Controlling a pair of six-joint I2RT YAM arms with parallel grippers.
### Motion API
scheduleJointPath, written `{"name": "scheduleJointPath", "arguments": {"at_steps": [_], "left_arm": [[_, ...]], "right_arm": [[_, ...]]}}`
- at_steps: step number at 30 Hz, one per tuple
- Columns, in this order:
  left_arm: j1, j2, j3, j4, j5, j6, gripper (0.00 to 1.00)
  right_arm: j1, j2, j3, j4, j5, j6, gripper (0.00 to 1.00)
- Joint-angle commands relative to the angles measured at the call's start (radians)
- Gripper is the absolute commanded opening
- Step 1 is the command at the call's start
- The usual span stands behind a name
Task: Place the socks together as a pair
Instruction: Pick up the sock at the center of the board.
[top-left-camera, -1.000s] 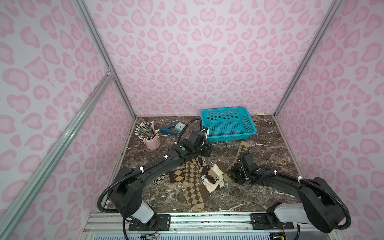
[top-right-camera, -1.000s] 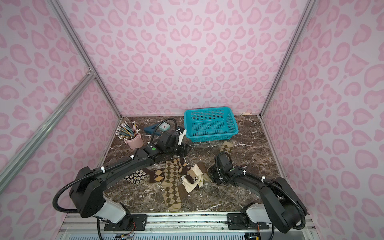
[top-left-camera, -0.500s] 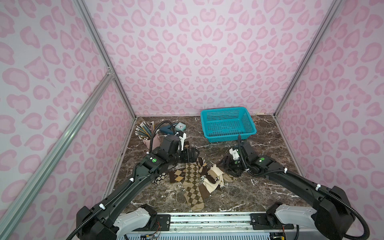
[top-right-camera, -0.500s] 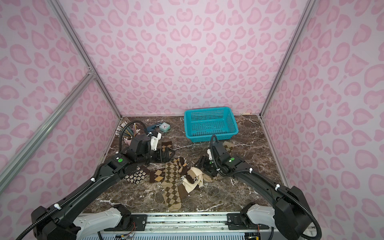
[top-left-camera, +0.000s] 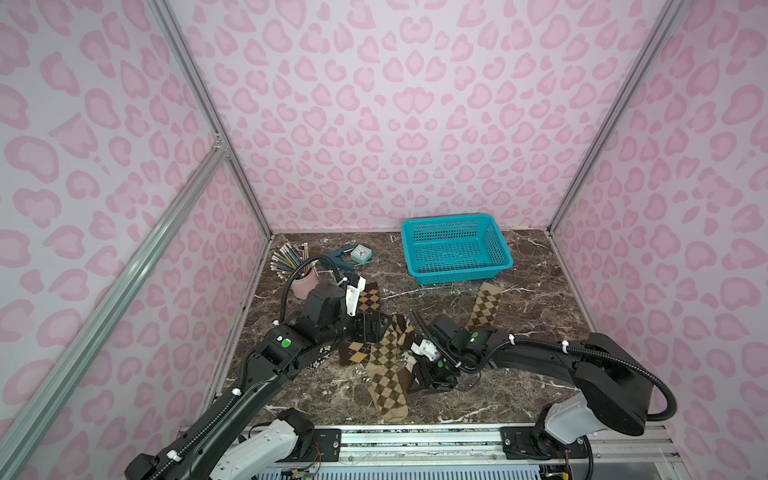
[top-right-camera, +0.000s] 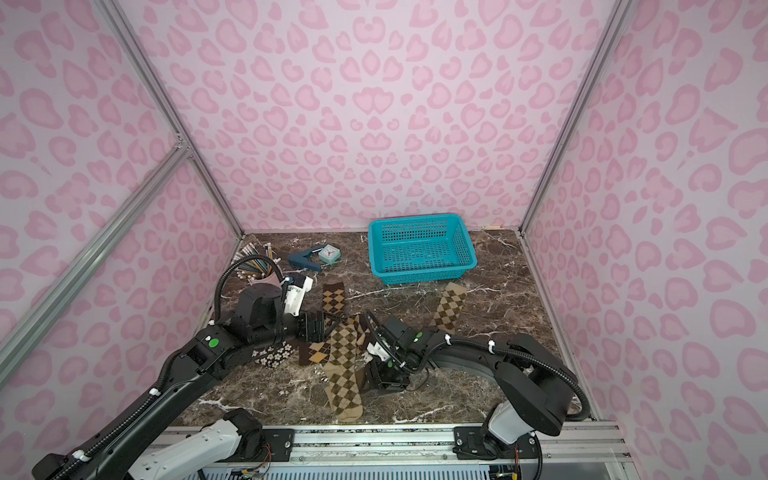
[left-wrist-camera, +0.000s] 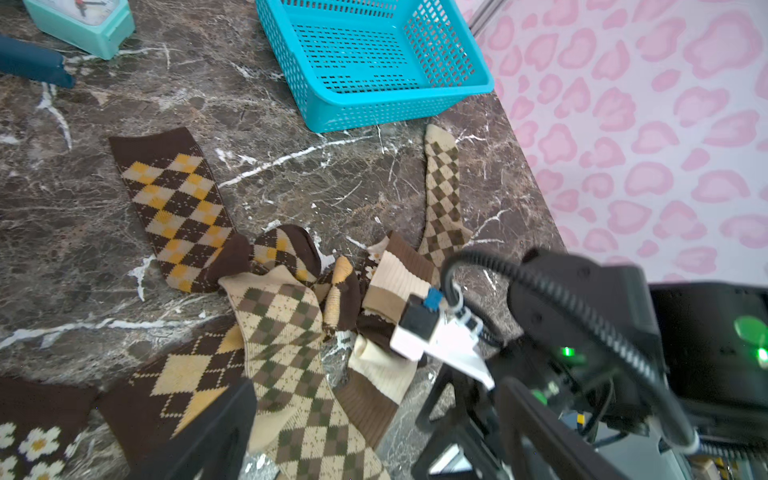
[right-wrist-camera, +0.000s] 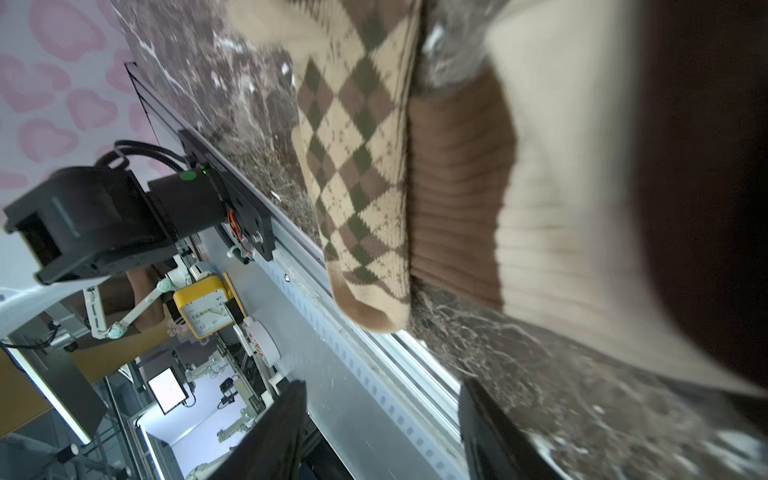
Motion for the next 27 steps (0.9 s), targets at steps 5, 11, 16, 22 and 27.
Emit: {"name": "scheduleJointPath", "arguments": {"at_steps": [5, 11, 16, 22, 27], "left_arm": [[-0.338, 0.014, -0.051, -0.070, -0.141, -0.090, 0.91], [-0.524, 0.088, -0.081, -0.059, -0.105, -0.088, 0.86], [-0.614, 0.182, -0.141, -0.063, -0.054, -0.085, 0.72], [-0.661, 0.321, -0.166, -0.082, -0.073, -0.070, 0.65], [-0.701, 0.418, -0.142, -0.039, -0.093, -0.071, 0.60]], "right_arm": [[-0.189, -0.111, 0.053, -0.136, 0.117, -0.095, 0.69], [-0.448, -0.256, 0.041, -0.217, 0.156, -0.169, 0.77], [-0.583, -0.299, 0.042, -0.253, 0.126, -0.228, 0.78], [-0.606, -0.292, 0.038, -0.261, 0.111, -0.252, 0.78], [-0.613, -0.291, 0.027, -0.246, 0.100, -0.254, 0.78]]}}
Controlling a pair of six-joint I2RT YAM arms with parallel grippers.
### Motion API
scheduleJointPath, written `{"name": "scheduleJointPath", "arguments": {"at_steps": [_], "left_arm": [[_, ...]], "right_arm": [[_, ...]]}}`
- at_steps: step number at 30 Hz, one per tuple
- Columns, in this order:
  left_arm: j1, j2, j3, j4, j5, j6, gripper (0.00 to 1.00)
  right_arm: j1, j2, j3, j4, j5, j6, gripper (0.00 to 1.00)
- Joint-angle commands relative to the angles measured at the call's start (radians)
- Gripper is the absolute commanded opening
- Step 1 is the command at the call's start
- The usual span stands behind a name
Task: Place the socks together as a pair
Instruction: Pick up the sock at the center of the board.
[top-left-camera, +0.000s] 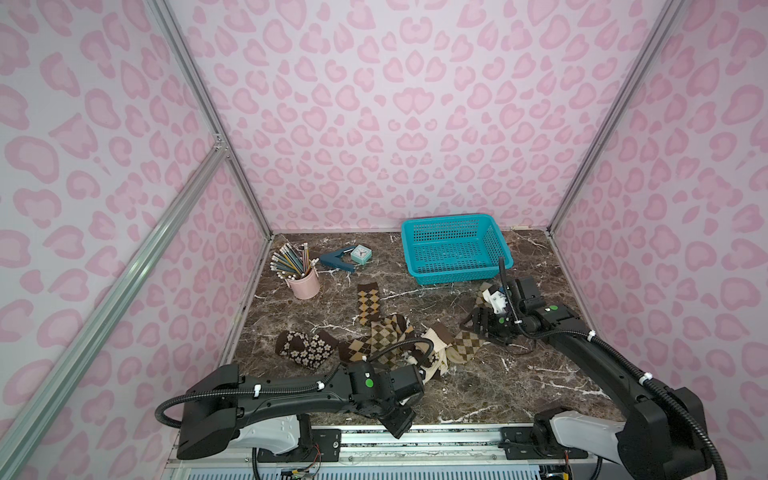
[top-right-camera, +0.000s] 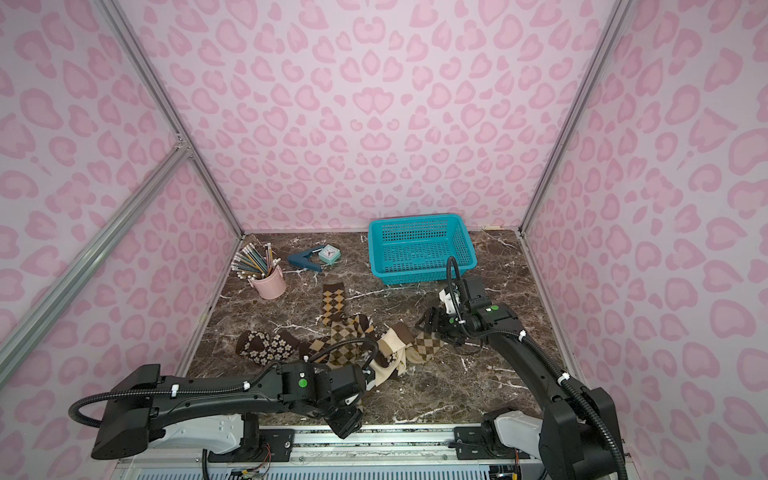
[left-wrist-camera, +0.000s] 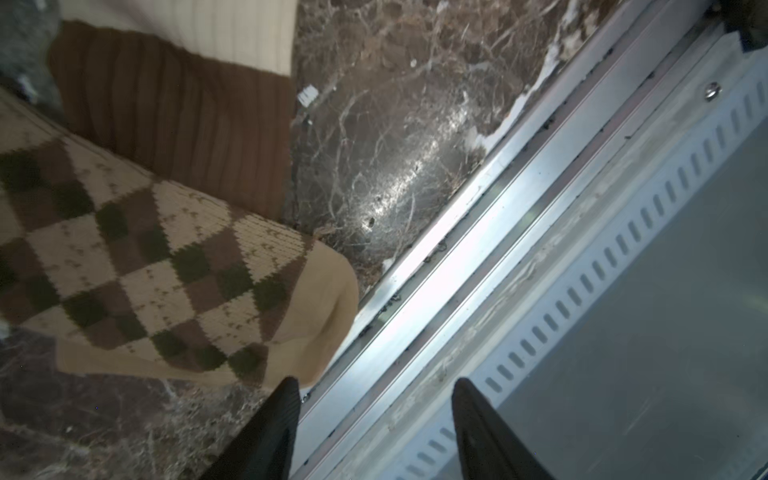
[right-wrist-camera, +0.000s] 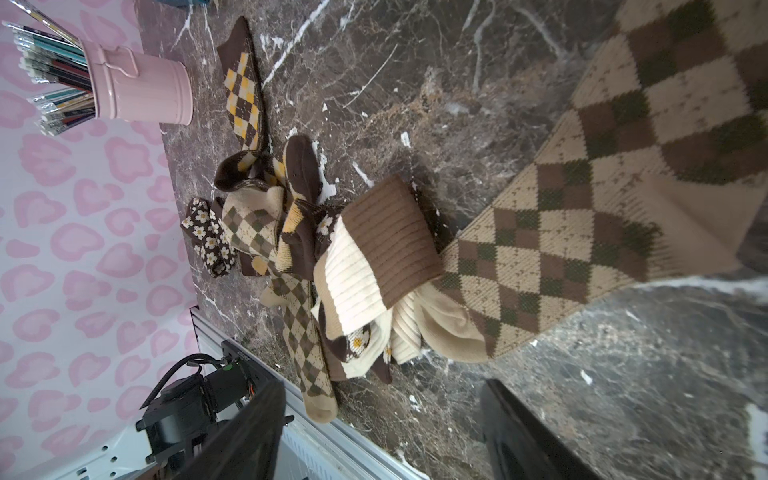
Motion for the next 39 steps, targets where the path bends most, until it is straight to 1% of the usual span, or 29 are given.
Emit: {"name": "scheduleJointPath", "arguments": {"at_steps": [1, 3, 7, 11, 15, 21, 23, 24, 25, 26, 28, 29, 34, 39], "left_arm": [[-0.011, 0.056, 0.016, 0.049, -0.037, 0.007, 0.59], [-0.010, 0.093, 0.021, 0.058, -0.056, 0.014, 0.57], [-0.008, 0.157, 0.051, 0.038, -0.146, 0.008, 0.53], [-0.008, 0.186, 0.067, 0.058, -0.147, 0.001, 0.51], [-0.007, 0.212, 0.051, 0.072, -0.145, 0.003, 0.47], [0.001, 0.242, 0.034, 0.089, -0.157, 0.004, 0.37], [0.002, 0.255, 0.041, 0.101, -0.152, 0.009, 0.37], [0.002, 0.264, 0.043, 0.103, -0.153, 0.014, 0.30], [0.002, 0.273, 0.046, 0.108, -0.154, 0.019, 0.27], [0.006, 0.277, 0.049, 0.111, -0.149, 0.024, 0.21], [0.014, 0.261, 0.057, 0.120, -0.130, 0.032, 0.05], [0.020, 0.247, 0.067, 0.121, -0.121, 0.032, 0.04], [0.063, 0.183, 0.202, 0.043, -0.069, 0.060, 0.04], [0.110, 0.145, 0.408, -0.066, -0.014, 0.087, 0.04]], "right_arm": [[-0.005, 0.000, -0.002, 0.005, -0.022, -0.019, 0.78], [-0.007, 0.000, 0.000, 0.003, -0.025, -0.023, 0.77], [-0.013, -0.005, 0.000, -0.004, -0.029, -0.028, 0.77], [-0.018, -0.023, -0.014, -0.006, -0.033, -0.033, 0.77], [-0.030, -0.044, -0.037, -0.004, -0.044, -0.034, 0.77], [-0.051, -0.065, -0.056, 0.006, -0.054, -0.026, 0.76], [-0.052, -0.069, -0.061, 0.015, -0.061, -0.023, 0.76], [-0.053, -0.069, -0.063, 0.017, -0.060, -0.022, 0.76], [-0.054, -0.069, -0.065, 0.019, -0.062, -0.020, 0.76], [-0.056, -0.070, -0.069, 0.027, -0.072, -0.016, 0.76], [-0.063, -0.073, -0.078, 0.046, -0.101, -0.005, 0.76], [-0.065, -0.074, -0.080, 0.055, -0.108, -0.001, 0.76], [-0.069, -0.067, -0.063, 0.070, -0.110, 0.003, 0.76], [-0.083, -0.048, -0.030, 0.074, -0.112, 0.003, 0.76]]}}
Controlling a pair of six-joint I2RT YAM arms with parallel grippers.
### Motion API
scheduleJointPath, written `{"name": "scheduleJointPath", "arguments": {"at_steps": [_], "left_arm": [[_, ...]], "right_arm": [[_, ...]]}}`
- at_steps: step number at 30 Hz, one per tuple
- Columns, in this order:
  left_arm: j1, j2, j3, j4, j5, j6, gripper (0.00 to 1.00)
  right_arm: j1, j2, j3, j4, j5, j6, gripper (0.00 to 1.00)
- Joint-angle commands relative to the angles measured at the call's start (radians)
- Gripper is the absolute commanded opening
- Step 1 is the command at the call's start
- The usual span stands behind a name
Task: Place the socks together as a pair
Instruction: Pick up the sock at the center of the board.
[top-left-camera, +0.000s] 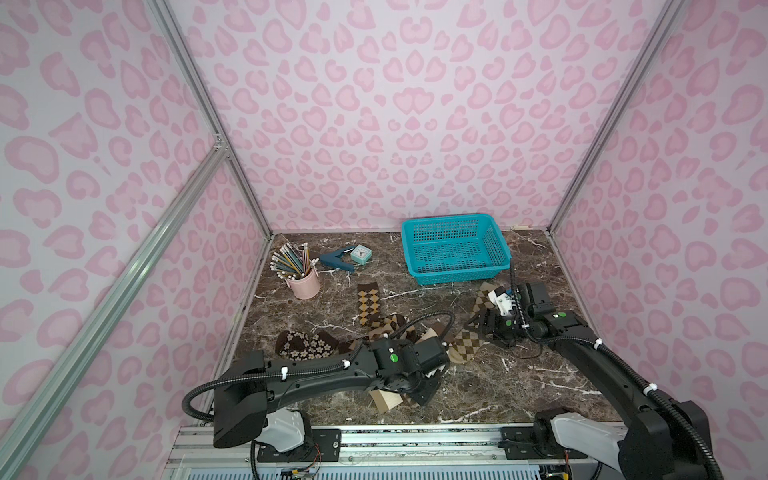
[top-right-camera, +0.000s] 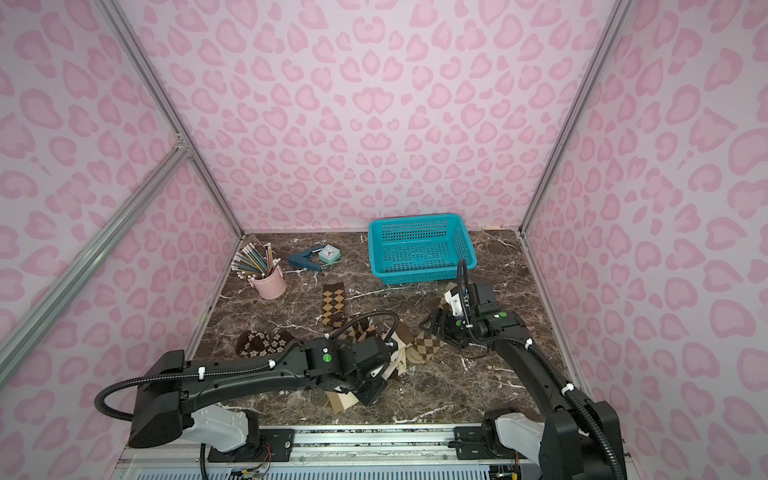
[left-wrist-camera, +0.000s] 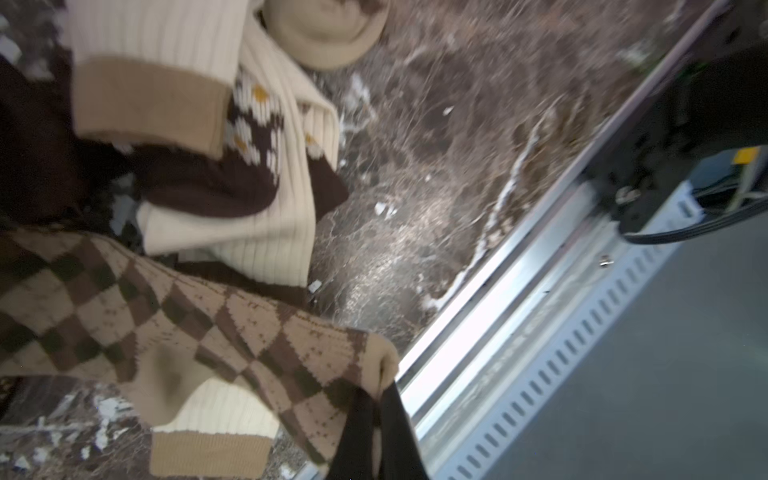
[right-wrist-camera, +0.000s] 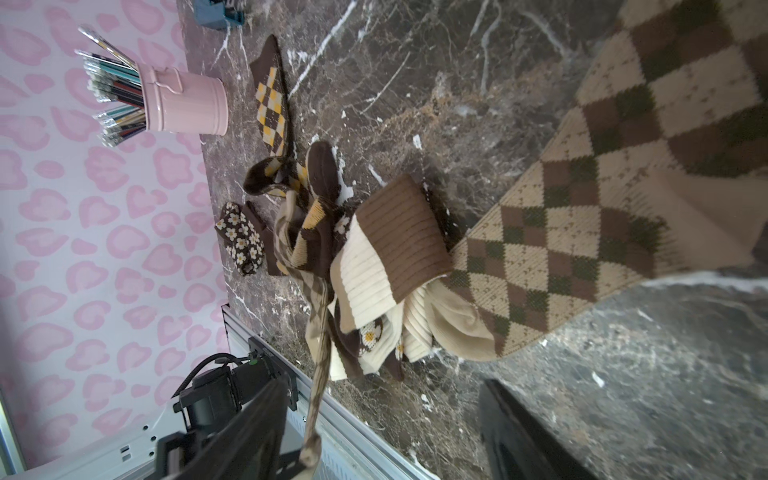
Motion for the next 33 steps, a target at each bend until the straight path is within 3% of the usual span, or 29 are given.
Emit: {"name": "scheduleJointPath", "arguments": {"at_steps": [1, 12, 16, 22, 27, 33], "left_arm": [[0.025, -0.015, 0.124, -0.077, 0.049, 0.033, 0.04], [0.160, 0.143, 0.747, -0.150, 0.152, 0.053, 0.04], [0.193, 0.180, 0.853, -0.147, 0.193, 0.029, 0.04], [0.261, 0.028, 0.555, 0.098, 0.251, -0.111, 0.04], [0.297, -0.137, 0.113, 0.226, 0.226, -0.184, 0.04], [0.390, -0.271, -0.163, 0.219, 0.132, -0.280, 0.04]], "right_arm": [[-0.008, 0.008, 0.030, 0.024, -0.015, 0.005, 0.76], [-0.087, -0.012, 0.079, 0.009, -0.006, 0.002, 0.76], [-0.128, -0.034, 0.082, -0.011, 0.005, -0.003, 0.76], [-0.148, -0.052, 0.059, 0.008, 0.005, 0.020, 0.76], [-0.137, -0.046, 0.005, 0.062, -0.021, 0.056, 0.76], [0.019, 0.047, 0.023, 0.074, 0.071, 0.054, 0.76]]}}
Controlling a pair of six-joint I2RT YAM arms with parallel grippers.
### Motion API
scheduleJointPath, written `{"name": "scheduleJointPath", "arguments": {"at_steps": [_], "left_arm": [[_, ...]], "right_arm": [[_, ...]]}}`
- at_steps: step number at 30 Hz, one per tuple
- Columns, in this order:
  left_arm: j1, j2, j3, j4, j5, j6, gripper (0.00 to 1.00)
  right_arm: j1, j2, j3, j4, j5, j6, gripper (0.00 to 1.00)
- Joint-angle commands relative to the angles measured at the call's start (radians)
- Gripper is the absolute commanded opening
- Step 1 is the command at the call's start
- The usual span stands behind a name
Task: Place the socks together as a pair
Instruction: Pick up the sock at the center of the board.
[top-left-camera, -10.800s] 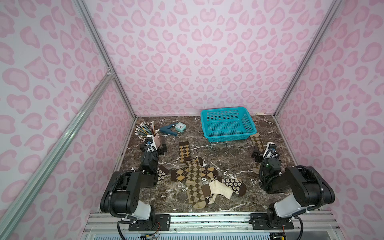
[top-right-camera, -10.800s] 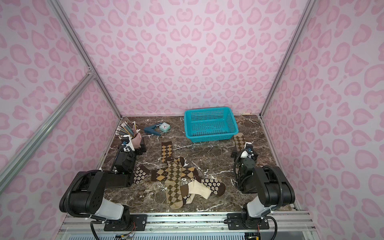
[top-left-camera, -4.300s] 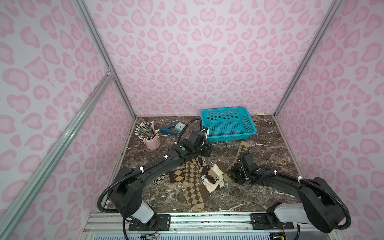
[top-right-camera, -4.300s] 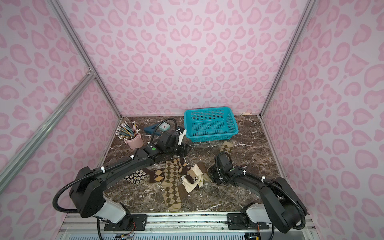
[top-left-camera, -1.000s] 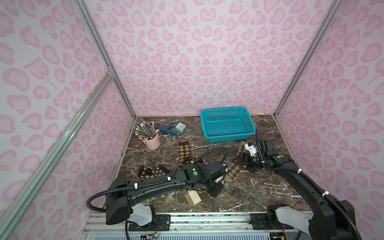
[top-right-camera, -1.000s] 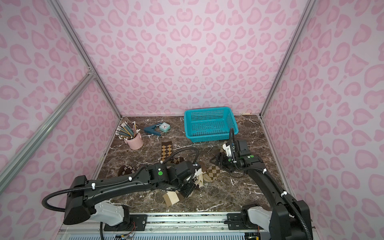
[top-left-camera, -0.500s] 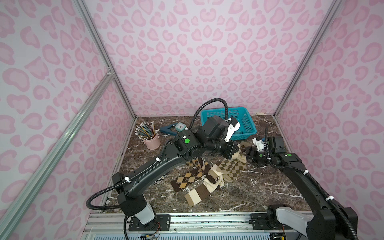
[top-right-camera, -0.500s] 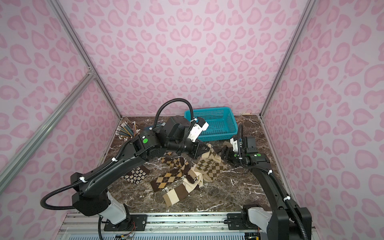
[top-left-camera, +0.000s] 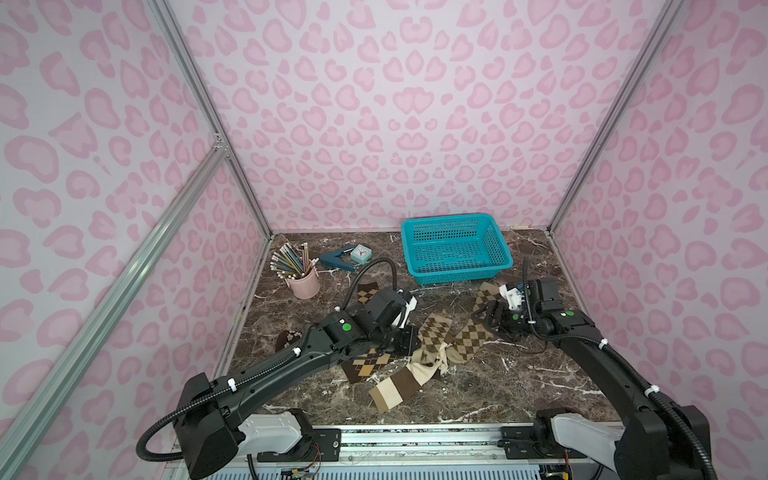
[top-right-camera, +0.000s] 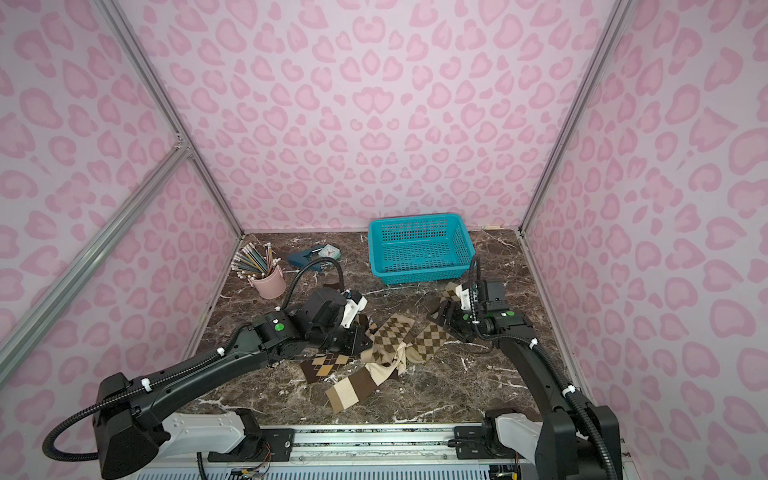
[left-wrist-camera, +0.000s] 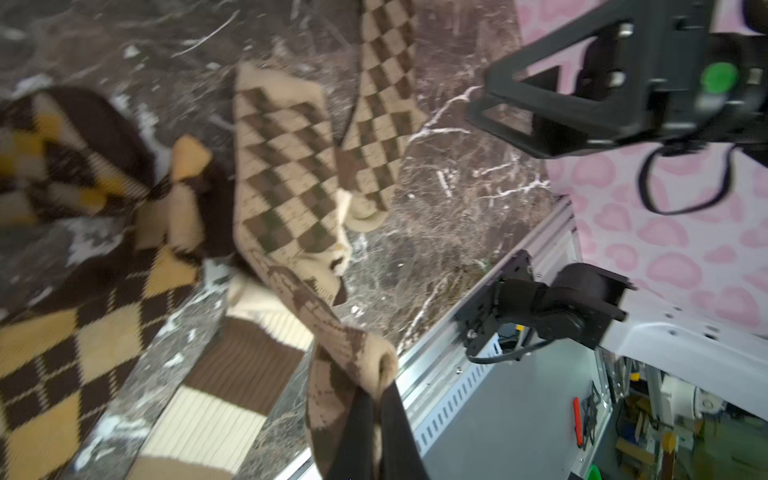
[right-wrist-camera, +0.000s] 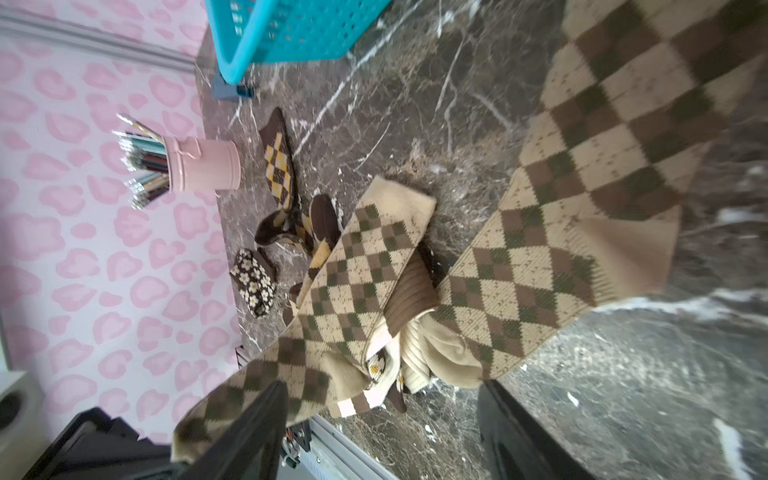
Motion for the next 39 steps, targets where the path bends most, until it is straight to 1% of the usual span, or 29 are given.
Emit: {"name": "scheduleJointPath", "arguments": {"at_steps": [1, 3, 6, 10, 17, 22, 28, 31, 34, 37, 39], "left_arm": [[0.058, -0.056, -0.077, 0.062, -0.077, -0.072, 0.04], [0.103, -0.083, -0.101, 0.030, -0.104, -0.070, 0.04], [0.142, -0.106, -0.123, -0.010, -0.133, -0.056, 0.04], [0.145, -0.106, -0.167, -0.004, -0.125, -0.048, 0.03], [0.148, -0.098, -0.192, -0.025, -0.166, -0.054, 0.04], [0.148, -0.096, -0.184, -0.019, -0.165, -0.054, 0.04], [0.148, -0.092, -0.182, -0.011, -0.157, -0.049, 0.04], [0.149, -0.081, -0.175, -0.008, -0.148, -0.040, 0.04], [0.148, -0.073, -0.164, -0.011, -0.149, -0.029, 0.04], [0.149, -0.064, -0.157, -0.009, -0.147, -0.025, 0.04], [0.149, -0.059, -0.145, -0.012, -0.149, -0.019, 0.03]], "right_arm": [[0.081, 0.056, 0.031, 0.038, 0.061, 0.005, 0.76], [0.131, 0.104, 0.048, 0.061, 0.072, 0.009, 0.76], [0.181, 0.170, 0.087, 0.070, 0.105, -0.011, 0.74], [0.203, 0.261, 0.148, 0.051, 0.183, -0.053, 0.71], [0.217, 0.403, 0.188, 0.132, 0.258, -0.100, 0.66], [0.224, 0.476, 0.192, 0.197, 0.260, -0.102, 0.63], [0.226, 0.525, 0.176, 0.259, 0.275, -0.092, 0.53], [0.226, 0.547, 0.168, 0.296, 0.257, -0.082, 0.40], [0.226, 0.556, 0.148, 0.325, 0.253, -0.063, 0.29], [0.226, 0.549, 0.130, 0.351, 0.238, -0.050, 0.13], [0.225, 0.519, 0.118, 0.361, 0.246, -0.045, 0.02]]}}
